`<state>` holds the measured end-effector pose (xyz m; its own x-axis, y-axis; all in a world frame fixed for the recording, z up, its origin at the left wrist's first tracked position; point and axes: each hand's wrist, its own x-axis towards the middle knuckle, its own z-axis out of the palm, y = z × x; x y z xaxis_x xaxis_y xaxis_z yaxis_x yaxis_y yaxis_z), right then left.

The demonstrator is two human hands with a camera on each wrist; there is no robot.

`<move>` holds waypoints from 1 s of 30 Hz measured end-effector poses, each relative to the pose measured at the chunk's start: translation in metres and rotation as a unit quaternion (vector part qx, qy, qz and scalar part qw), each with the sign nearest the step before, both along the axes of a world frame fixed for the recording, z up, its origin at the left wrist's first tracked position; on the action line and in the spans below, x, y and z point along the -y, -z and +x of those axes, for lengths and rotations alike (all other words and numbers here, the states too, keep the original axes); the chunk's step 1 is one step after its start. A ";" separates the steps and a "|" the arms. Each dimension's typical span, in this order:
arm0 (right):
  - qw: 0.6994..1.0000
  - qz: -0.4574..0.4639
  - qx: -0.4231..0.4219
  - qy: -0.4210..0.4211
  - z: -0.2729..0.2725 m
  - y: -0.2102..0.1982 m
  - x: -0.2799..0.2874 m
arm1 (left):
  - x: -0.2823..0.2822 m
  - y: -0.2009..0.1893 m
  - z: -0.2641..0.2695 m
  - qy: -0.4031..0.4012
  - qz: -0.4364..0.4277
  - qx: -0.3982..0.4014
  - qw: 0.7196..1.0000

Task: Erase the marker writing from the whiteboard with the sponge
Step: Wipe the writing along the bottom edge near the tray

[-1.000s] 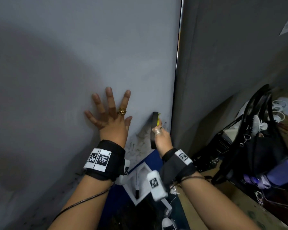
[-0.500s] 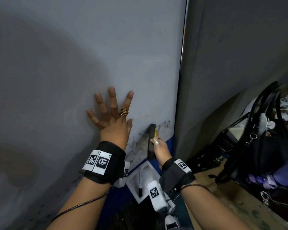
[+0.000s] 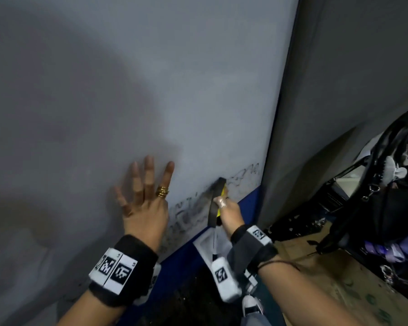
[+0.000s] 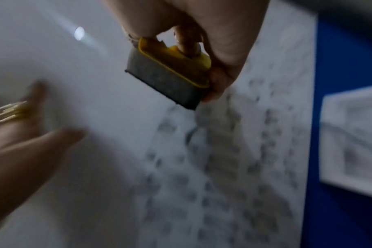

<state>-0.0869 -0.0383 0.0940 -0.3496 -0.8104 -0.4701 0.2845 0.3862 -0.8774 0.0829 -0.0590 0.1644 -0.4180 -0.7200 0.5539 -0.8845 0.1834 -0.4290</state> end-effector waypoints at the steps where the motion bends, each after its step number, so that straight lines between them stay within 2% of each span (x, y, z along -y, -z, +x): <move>1: 1.000 -0.013 0.015 -0.020 0.019 -0.005 -0.010 | -0.002 0.003 0.012 0.004 -0.002 -0.013 1.000; 3: 0.997 -0.032 0.053 -0.043 0.049 -0.014 -0.025 | -0.007 0.007 0.033 0.004 0.004 -0.044 0.999; 5: 0.997 -0.014 0.070 -0.009 0.055 -0.016 -0.022 | -0.014 0.008 0.049 0.006 0.010 -0.073 0.997; 7: 0.995 0.001 0.070 0.067 0.041 -0.015 -0.006 | -0.019 0.005 0.063 0.014 0.008 -0.095 0.995; 10: 0.988 0.007 0.023 0.152 -0.016 0.011 0.035 | -0.026 -0.004 0.087 0.021 -0.005 -0.126 0.992; 13: 0.976 0.004 0.039 0.213 -0.030 -0.019 0.036 | -0.027 -0.009 0.110 0.039 -0.010 -0.156 0.987; 15: 0.976 -0.011 0.065 0.208 0.001 -0.032 0.024 | -0.023 -0.009 0.122 0.056 -0.022 -0.139 0.988; 20: 0.998 0.005 0.041 0.044 0.133 -0.015 -0.034 | -0.014 -0.006 0.131 0.059 -0.036 -0.078 0.995; 23: 0.998 -0.028 0.055 0.034 0.175 -0.021 -0.048 | -0.014 -0.007 0.137 0.034 -0.055 -0.025 0.998; 26: 0.996 -0.013 0.021 0.085 0.163 -0.018 -0.033 | -0.018 -0.012 0.139 0.023 -0.037 0.010 0.999; 30: 0.987 0.006 -0.001 0.162 0.096 -0.016 0.001 | -0.022 -0.013 0.137 0.007 -0.022 0.036 0.999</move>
<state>0.0091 -0.0393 0.1096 -0.5897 -0.6504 -0.4788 0.3931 0.2867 -0.8737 0.2198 -0.0372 0.1777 -0.4673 -0.6894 0.5535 -0.8489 0.1749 -0.4988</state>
